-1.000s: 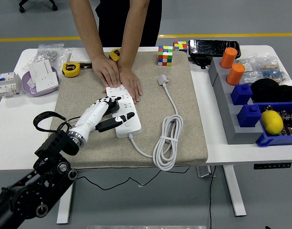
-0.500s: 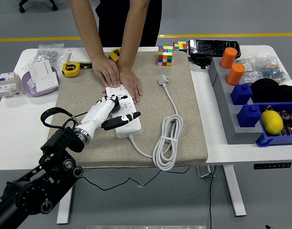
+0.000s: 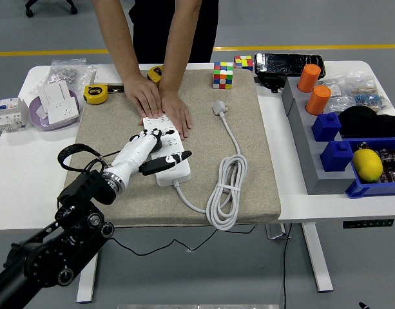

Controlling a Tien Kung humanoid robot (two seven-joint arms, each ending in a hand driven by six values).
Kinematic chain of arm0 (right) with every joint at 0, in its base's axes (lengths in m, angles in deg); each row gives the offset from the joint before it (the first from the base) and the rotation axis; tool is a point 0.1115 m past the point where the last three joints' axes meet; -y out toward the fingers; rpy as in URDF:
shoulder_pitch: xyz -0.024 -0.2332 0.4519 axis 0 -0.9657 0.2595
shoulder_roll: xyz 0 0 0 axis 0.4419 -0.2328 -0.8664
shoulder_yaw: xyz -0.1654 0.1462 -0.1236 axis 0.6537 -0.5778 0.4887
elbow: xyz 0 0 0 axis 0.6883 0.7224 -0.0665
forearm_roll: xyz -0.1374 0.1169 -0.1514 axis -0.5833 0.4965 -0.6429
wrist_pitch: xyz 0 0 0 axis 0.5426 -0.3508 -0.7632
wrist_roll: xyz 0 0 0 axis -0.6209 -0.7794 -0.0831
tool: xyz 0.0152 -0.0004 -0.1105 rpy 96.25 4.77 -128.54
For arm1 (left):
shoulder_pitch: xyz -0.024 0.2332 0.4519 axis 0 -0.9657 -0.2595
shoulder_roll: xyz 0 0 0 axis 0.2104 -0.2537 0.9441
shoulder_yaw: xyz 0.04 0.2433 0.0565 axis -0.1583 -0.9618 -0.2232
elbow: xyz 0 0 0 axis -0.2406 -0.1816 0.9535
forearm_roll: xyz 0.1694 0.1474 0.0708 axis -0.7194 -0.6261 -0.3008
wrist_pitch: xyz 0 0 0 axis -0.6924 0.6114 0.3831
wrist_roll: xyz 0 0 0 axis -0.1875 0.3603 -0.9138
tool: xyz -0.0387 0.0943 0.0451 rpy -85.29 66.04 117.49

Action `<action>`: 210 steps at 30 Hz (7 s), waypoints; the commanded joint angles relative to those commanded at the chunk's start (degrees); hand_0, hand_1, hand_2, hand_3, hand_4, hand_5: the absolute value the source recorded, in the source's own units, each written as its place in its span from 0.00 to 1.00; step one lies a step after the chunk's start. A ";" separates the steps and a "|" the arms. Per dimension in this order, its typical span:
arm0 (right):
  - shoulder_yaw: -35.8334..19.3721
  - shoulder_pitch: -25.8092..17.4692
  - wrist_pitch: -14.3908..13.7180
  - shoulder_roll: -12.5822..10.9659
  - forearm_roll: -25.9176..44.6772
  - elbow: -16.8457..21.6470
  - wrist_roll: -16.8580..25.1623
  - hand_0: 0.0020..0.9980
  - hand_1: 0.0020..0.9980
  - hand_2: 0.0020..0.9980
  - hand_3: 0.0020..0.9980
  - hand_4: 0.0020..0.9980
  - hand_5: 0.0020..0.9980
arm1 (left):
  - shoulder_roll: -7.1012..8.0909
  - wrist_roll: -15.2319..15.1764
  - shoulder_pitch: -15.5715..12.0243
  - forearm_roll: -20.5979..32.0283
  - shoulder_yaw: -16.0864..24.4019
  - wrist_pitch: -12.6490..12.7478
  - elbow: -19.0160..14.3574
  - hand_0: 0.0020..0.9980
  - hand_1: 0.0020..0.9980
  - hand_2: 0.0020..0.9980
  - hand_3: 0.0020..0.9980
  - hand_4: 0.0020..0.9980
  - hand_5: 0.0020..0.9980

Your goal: Pick up the plug,place it near the board,insert it into the board,press the button

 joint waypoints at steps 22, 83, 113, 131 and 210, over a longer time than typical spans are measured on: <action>0.08 -0.12 0.01 -0.03 -0.08 0.00 -0.06 0.84 0.75 0.74 0.77 1.00 0.89 | 1.38 4.50 -1.36 -0.78 0.57 -0.24 -12.03 0.49 0.53 0.54 0.86 0.94 0.61; 0.40 -0.12 -0.06 -0.11 0.19 0.00 -0.18 0.84 0.75 0.74 0.77 1.00 0.89 | 0.64 17.12 -0.57 -6.45 -0.90 -20.06 -10.51 0.16 0.04 0.16 0.74 0.42 0.08; 0.53 -0.18 -0.07 -0.08 0.36 0.00 -0.16 0.84 0.75 0.74 0.77 1.00 0.89 | -0.03 16.79 -0.23 -8.19 -1.07 -18.87 -9.94 0.16 0.04 0.16 0.74 0.42 0.07; 0.33 -0.09 -0.09 -0.06 0.37 0.00 -0.17 0.84 0.75 0.74 0.77 1.00 0.89 | 0.29 17.80 0.06 -8.55 -1.17 -21.15 -9.04 0.16 0.04 0.16 0.70 0.42 0.06; 0.42 -0.21 -0.12 -0.05 0.20 0.00 -0.28 0.84 0.75 0.74 0.77 1.00 0.88 | 2.19 3.57 -4.00 -2.26 2.60 -9.01 -13.43 0.17 0.02 0.15 0.80 0.51 0.00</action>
